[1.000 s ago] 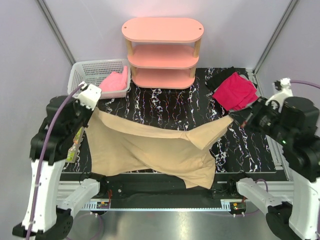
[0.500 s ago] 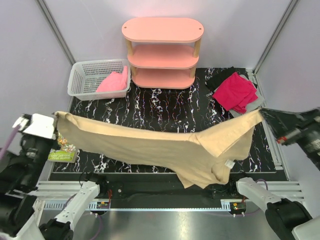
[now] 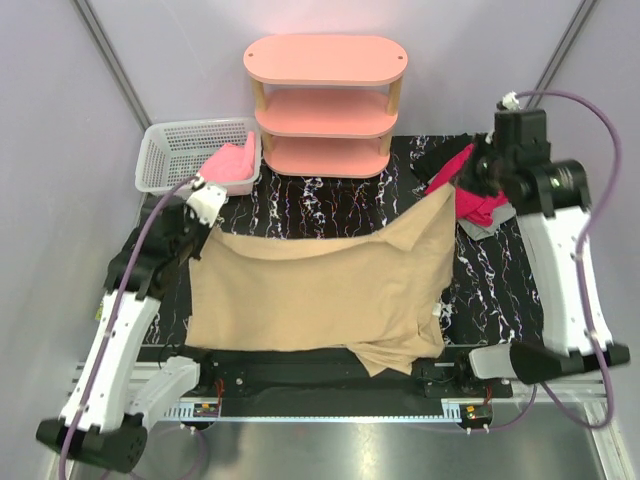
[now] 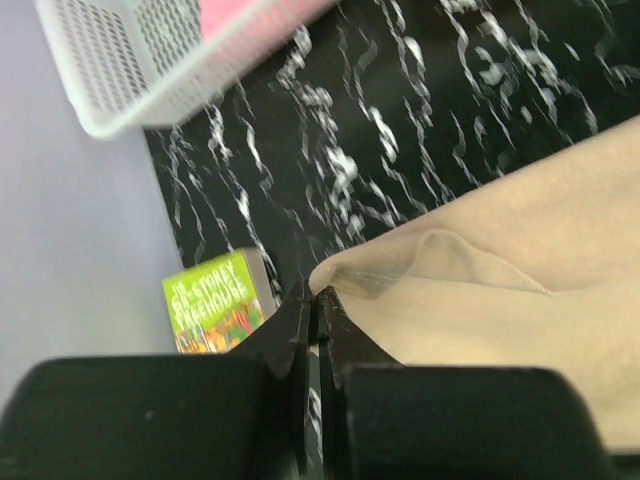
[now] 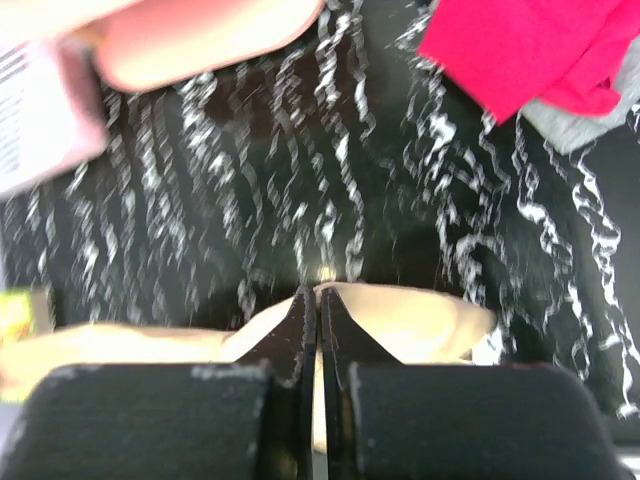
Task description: Fold and stack the t-shirts
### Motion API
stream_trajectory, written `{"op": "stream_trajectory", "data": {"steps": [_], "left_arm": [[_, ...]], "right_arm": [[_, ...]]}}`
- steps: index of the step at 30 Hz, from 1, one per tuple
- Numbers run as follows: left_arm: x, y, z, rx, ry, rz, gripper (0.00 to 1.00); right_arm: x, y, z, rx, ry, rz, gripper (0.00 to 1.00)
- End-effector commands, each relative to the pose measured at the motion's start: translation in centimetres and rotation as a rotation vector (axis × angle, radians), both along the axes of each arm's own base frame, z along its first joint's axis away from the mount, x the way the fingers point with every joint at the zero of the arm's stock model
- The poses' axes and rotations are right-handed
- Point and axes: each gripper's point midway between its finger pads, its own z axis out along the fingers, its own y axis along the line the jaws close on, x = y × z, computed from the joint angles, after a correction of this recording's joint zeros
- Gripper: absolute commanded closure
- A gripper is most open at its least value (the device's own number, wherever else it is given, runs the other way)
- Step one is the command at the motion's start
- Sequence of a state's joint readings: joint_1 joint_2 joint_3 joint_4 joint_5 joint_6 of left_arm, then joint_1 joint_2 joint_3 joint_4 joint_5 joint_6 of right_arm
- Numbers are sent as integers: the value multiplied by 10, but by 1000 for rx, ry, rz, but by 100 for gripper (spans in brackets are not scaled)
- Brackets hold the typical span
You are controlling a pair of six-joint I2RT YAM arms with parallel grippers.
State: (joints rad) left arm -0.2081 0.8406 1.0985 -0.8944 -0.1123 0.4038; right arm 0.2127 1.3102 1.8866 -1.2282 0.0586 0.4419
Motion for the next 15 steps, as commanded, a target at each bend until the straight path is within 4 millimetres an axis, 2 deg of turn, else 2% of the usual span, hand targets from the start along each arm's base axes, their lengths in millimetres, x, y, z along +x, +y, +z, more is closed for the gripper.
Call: {"op": "stream_trajectory", "data": {"steps": [1,2,3,4,5,6,7,8,9,11,13,14,15], "left_arm": [[80,6,43,21,-213,69,100],[91,6,54,20,-229,70,100],[108,6,41,32,-184,77,100],[118,10,41,34,-185,89,100],[127,12,50,31,-200,94,100],[139,12,36,36,-157,97,100],[145,17,35,37,-152,110,100],[149,19,33,42,-144,114,100],[153,21,24,47,-120,118,100],[156,27,20,43,-118,131,100],[149,32,11,27,-104,137,100],[145,31,3,26,-90,129,100],[137,32,-9,30,-71,125,100]], "right_arm": [[79,-16,6,34,-87,-62,100],[88,-19,4,37,-81,-71,100],[105,-22,-9,30,-48,-79,100],[113,-27,-2,32,-66,-93,100],[120,-29,-4,31,-60,-100,100],[130,-25,-13,46,-34,-77,100],[133,-23,-7,60,-47,-70,100],[135,-23,-10,61,-35,-72,100],[135,-22,-8,69,-39,-69,100],[126,-18,-1,85,-52,-45,100],[118,-18,-8,82,-32,-41,100],[109,-18,0,85,-62,-35,100],[102,-15,-18,99,-20,-27,100]]}}
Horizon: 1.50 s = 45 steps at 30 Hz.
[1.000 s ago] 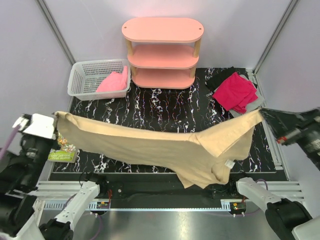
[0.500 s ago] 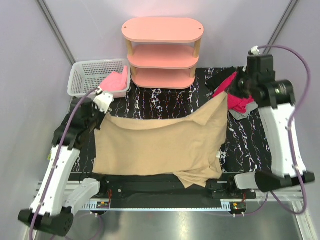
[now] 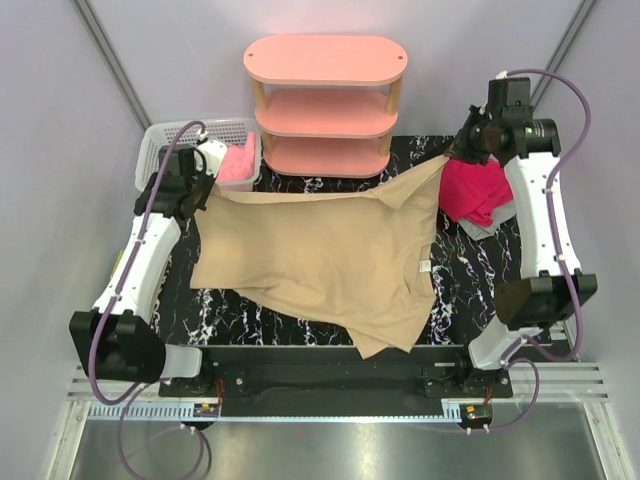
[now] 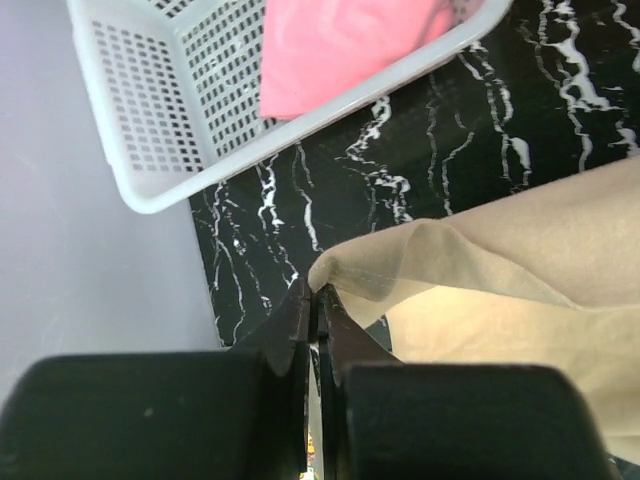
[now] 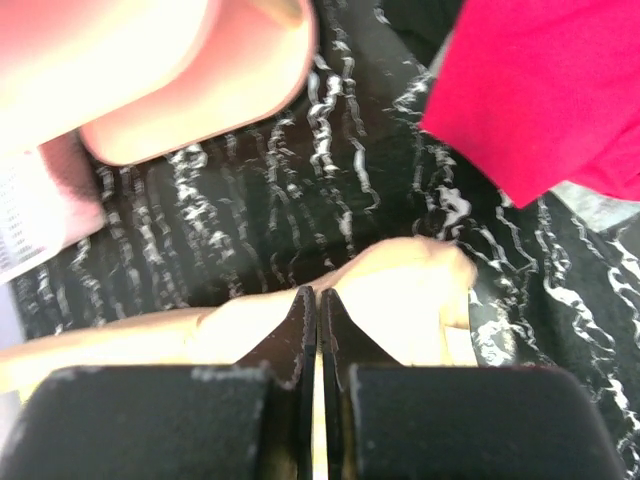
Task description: Fold and stack the t-shirts
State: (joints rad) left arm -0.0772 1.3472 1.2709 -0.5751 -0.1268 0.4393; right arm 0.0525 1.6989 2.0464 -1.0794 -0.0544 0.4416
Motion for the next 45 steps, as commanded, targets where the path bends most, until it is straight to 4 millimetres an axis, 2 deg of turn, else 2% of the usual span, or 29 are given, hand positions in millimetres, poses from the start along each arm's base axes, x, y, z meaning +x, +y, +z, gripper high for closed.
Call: {"op": "stream_trajectory", "data": {"steps": [1,2,3,4,5,6,8,9,10,11,13,14,17,19,20,21,22,24,26,29,30,32,33,35,36,38,40,44,45], "left_arm": [[-11,8,4,4,-72,-7,100],[-15,7,-2,6,-64,-12,100],[-21,8,-1,10,-83,-16,100],[-29,8,-21,20,-45,-25,100],[-32,8,-26,23,-43,-29,100],[-36,8,-29,24,-50,-32,100],[-45,8,-55,30,-2,-45,100],[-44,8,-60,33,-3,-44,100],[-47,9,-74,34,23,-44,100],[-44,9,-79,38,24,-41,100],[-44,12,-90,50,40,-29,100],[-41,13,-96,51,50,-25,100],[-43,15,-109,59,107,-23,100],[-46,15,-114,60,129,-25,87],[-49,17,-116,67,144,-28,72],[-52,17,-118,70,153,-32,49],[-54,18,-116,73,150,-31,33],[-61,19,-116,76,158,-33,29],[-64,18,-102,71,124,-28,22],[-70,10,-75,21,88,-37,18],[-65,7,-55,1,44,-44,18],[-67,-5,-38,-63,27,-67,21],[-61,-8,-18,-83,-11,-71,21],[-61,-21,-13,-155,13,-96,23],[-59,-25,-4,-174,3,-109,24],[-57,-38,-8,-231,25,-138,25],[-54,-48,-22,-254,74,-154,26],[-48,-63,-62,-271,196,-171,31],[-44,-63,-77,-259,239,-162,33]], "right_arm": [[-34,9,26,47,-102,47,100],[-45,10,30,58,-121,54,100],[-54,14,3,80,-49,60,100],[-62,17,-8,95,-27,70,100],[-74,19,-7,106,-45,80,100],[-87,22,-39,125,33,84,100],[-106,24,-53,142,45,95,100],[-120,25,-81,149,114,97,100],[-130,25,-87,152,119,100,100],[-142,24,-110,145,176,93,100],[-155,23,-124,143,198,92,100],[-164,23,-140,148,241,89,97],[-179,29,-157,182,299,98,68],[-185,31,-161,198,309,99,63],[-187,31,-162,200,314,98,59],[-187,30,-160,195,311,92,54],[-188,28,-160,188,317,91,53],[-183,26,-151,175,297,90,54],[-175,27,-137,174,269,95,54],[-152,28,-124,181,221,92,54],[-137,29,-128,183,218,90,54],[-119,36,-130,218,216,97,55],[-105,40,-142,235,237,102,56],[-91,46,-156,265,266,108,58],[-83,47,-176,271,313,104,59],[-75,50,-188,288,350,103,61],[-68,53,-205,285,379,86,61],[-60,57,-232,283,431,69,62],[-59,58,-243,277,458,62,62]]}}
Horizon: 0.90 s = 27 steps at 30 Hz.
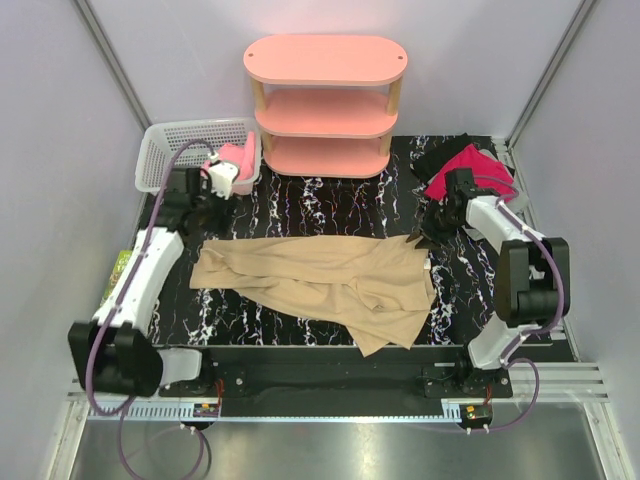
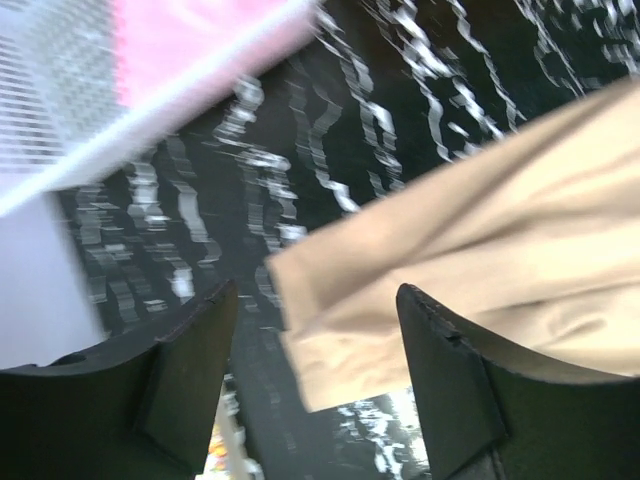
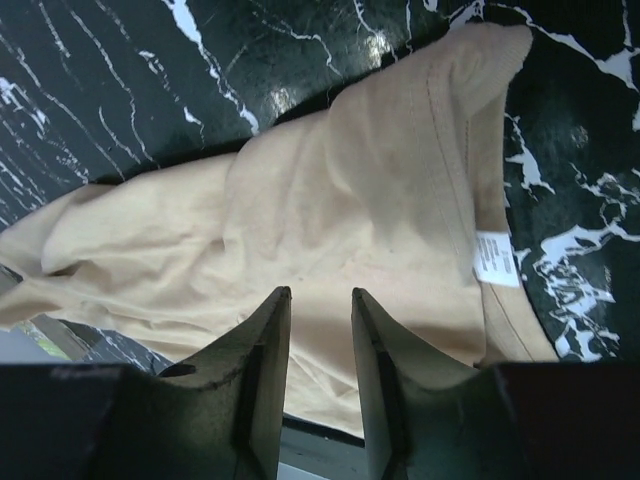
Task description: Fold and stack the t-shirts
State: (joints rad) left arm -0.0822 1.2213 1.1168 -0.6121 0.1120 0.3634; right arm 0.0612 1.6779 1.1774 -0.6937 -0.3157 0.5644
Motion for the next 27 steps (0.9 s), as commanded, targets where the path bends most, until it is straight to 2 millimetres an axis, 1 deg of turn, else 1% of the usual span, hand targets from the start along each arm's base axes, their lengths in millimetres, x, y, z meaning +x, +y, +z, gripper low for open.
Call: {"op": "stream_trajectory", "data": {"steps": [1,2,3,5,6,7,8,10,11,13,14,16,17,19,20,22,23,24,25,26,27], "left_arm": [[3,-24,-52,-38,168,-42,34],[6,-25,-59,-30,182,-43,35],[8,-25,-71,-14,214,-38,37],[10,-28,-80,-1,237,-50,39],[11,-28,-87,11,257,-46,39],[8,-29,-91,24,267,-56,40],[3,-28,-99,31,287,-62,41],[-3,-24,-107,54,305,-60,43],[-11,-21,-117,64,332,-57,43],[-20,-15,-124,92,348,-50,44],[-31,-13,-133,103,375,-52,44],[-39,-8,-136,120,366,-52,45],[-49,-6,-144,128,388,-53,45],[-53,-2,-150,144,394,-48,46],[-57,-1,-157,150,416,-45,47],[-56,0,-162,152,430,-38,48],[-53,-1,-164,152,437,-37,48],[-50,-1,-165,155,436,-35,49],[-45,-1,-164,153,431,-31,49],[-32,-4,-161,150,420,-28,49],[-25,-5,-160,147,416,-26,50]], "right_arm": [[25,12,-6,9,-35,-5,62],[26,13,-9,4,-30,-1,62],[27,14,-16,1,-12,2,62],[30,14,-21,-12,-5,-2,63],[30,12,-28,-19,9,-3,63],[30,12,-31,-25,16,-4,63],[30,11,-34,-28,22,-5,63],[27,11,-44,-34,46,-4,63],[27,10,-48,-35,51,-4,64],[23,9,-58,-41,72,-4,64],[23,9,-60,-44,76,-5,64],[21,7,-68,-56,91,-3,64],[21,7,-70,-55,96,-3,64],[22,8,-75,-55,105,-5,64],[23,8,-78,-52,109,-4,64],[28,9,-76,-45,103,-7,65],[29,10,-79,-45,106,-5,65],[35,10,-76,-44,93,-7,65],[39,10,-75,-48,86,-7,65],[41,10,-78,-50,92,-7,65],[52,10,-74,-50,71,-12,65]]}}
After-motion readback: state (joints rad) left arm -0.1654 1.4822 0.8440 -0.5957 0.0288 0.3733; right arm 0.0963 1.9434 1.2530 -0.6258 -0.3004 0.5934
